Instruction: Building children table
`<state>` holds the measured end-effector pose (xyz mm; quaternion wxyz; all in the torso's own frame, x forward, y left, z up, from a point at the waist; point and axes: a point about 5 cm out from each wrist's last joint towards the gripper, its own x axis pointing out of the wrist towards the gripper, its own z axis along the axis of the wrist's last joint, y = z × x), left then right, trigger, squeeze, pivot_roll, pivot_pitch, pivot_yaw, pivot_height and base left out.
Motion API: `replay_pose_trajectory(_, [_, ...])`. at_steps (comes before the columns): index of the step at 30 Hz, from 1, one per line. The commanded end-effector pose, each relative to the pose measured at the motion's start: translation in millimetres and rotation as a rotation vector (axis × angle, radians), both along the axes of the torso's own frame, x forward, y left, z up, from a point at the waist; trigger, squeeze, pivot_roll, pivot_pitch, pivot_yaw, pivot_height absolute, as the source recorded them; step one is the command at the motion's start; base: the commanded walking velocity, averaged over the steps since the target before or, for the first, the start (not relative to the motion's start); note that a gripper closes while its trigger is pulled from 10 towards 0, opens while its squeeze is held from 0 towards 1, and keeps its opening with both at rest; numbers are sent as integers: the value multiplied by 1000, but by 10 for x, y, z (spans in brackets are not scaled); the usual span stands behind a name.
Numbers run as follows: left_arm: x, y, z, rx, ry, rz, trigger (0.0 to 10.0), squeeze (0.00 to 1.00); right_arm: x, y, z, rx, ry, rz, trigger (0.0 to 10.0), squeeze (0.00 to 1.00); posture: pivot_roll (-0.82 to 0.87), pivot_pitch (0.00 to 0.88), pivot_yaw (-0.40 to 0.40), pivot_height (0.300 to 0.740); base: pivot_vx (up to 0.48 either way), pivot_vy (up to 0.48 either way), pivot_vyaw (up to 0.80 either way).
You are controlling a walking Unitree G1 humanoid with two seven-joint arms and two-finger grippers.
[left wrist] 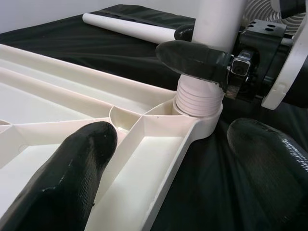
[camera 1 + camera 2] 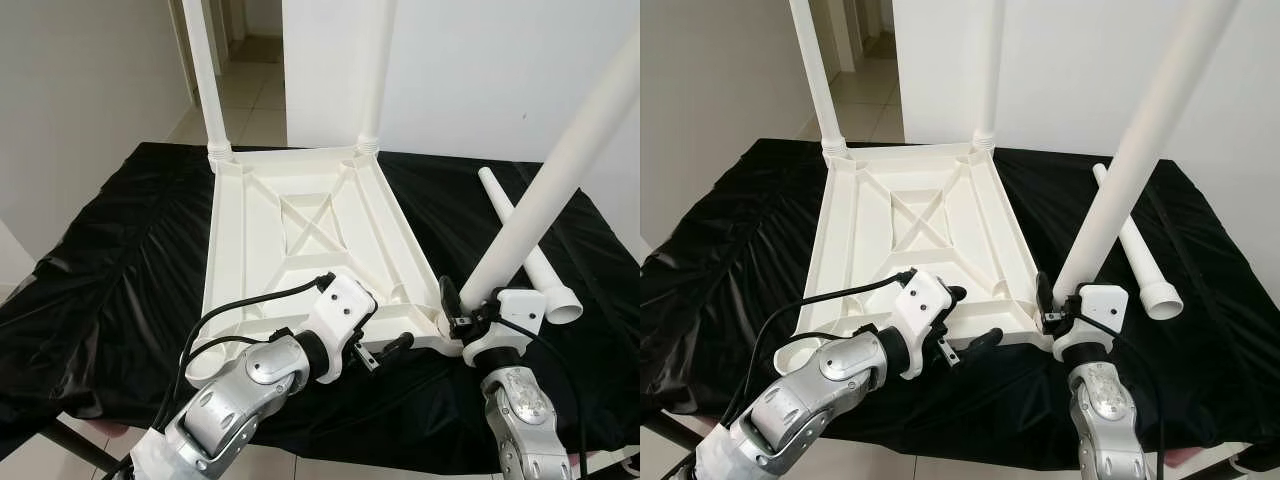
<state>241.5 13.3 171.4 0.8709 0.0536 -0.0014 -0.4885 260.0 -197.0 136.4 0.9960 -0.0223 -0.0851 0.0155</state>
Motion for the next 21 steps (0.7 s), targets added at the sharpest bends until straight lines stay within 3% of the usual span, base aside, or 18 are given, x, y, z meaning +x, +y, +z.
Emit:
replay_pose_trajectory(1, [-57, -13, 11, 17, 11, -132, 10000, 0, -33, -29, -331, 44, 191, -28, 10000, 0, -33, 73, 44, 740, 0, 0, 0])
replay_pose_trajectory(21, [-47, 4, 21, 20, 10, -125, 10000, 0, 28, -24, -400, 118, 297, -64, 10000, 0, -31, 62, 41, 740, 0, 0, 0])
